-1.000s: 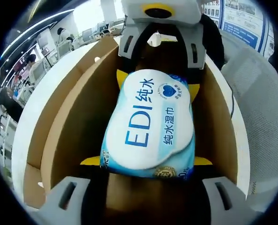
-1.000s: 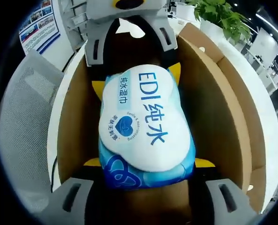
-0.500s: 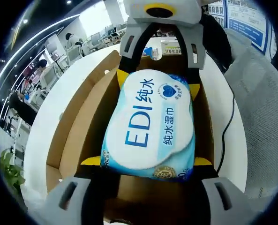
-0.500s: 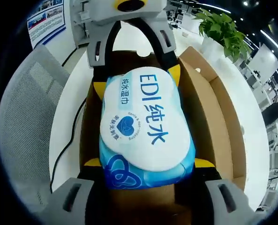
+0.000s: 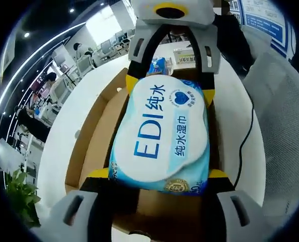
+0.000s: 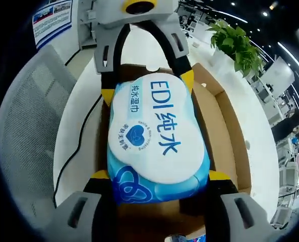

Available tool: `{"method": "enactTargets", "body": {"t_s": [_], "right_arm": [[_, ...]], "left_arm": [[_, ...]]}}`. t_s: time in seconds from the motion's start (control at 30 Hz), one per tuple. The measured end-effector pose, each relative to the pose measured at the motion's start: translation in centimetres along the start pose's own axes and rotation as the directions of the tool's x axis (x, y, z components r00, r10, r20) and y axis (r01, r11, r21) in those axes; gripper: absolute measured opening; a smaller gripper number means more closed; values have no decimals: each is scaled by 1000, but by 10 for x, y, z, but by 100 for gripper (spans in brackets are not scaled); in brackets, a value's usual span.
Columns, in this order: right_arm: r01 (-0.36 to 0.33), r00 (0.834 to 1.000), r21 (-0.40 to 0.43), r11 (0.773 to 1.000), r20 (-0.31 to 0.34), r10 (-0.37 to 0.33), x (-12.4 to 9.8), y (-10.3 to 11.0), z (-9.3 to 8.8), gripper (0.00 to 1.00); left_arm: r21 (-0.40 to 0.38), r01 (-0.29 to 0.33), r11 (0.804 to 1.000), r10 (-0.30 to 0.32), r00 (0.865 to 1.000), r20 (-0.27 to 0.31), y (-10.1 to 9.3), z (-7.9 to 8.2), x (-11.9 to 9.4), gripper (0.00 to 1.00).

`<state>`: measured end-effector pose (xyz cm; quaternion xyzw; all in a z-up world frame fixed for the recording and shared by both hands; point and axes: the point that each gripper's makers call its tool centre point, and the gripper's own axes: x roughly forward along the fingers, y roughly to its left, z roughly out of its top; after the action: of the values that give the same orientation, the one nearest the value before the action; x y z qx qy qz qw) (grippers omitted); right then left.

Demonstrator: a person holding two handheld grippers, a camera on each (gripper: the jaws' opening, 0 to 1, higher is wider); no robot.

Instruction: Operate the shoe box by opening the lid, removing the specified soft item, and placing it in the target area until the item is outside and the box remains undamaged.

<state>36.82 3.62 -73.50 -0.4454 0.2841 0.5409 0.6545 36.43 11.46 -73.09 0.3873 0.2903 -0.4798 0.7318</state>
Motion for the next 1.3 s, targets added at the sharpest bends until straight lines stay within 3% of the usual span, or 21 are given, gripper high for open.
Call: {"method": "enactTargets", "body": {"t_s": [0.47, 1.1, 1.3], "right_arm": [[76, 997, -51, 996, 28, -75, -35, 6, 5, 66], [134, 990, -69, 989, 49, -131, -86, 38, 10, 65], [127, 991, -65, 990, 50, -124, -96, 52, 4, 65]], "left_arm": [[29, -82, 996, 81, 996, 32, -10, 25, -26, 68], [58, -117, 991, 111, 989, 102, -43, 59, -59, 68], [51, -107, 993, 100, 988, 115, -60, 68, -63, 67]]}}
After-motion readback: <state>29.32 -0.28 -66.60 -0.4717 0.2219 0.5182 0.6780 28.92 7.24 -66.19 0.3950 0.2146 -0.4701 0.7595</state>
